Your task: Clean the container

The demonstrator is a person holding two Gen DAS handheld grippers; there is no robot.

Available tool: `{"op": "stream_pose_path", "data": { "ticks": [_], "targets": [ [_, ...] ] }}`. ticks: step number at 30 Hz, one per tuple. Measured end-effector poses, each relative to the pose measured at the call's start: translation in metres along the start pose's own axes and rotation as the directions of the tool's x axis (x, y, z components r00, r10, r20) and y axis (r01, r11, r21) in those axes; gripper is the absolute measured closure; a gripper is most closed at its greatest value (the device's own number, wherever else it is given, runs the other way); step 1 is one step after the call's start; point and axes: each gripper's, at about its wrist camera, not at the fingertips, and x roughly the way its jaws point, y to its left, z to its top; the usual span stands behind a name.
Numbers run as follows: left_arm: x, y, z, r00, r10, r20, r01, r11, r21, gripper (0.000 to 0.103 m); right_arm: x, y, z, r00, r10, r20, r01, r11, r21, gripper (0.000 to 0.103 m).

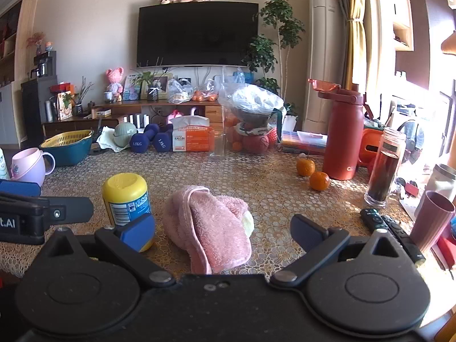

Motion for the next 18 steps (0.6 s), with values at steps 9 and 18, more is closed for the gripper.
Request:
{"op": "stream_pose_path", "data": {
  "ticks": [9, 18],
  "targets": [
    [0.028, 0.010, 0.008, 1.000, 0.023, -0.003, -0.023, 1.000, 0.001, 0.000, 0.044, -0.011, 0.005, 0.987, 0.121, -0.102, -0.133, 0.983, -0.126, 0.001],
    [0.052, -0.003, 0.014, 1.000, 0.009, 0.001, -0.009, 0.995, 0.098, 0.000, 0.102, -0.032, 0.004, 0.970, 0.144, -0.198, -0.160, 0.985, -0.065, 0.001]
  ]
}}
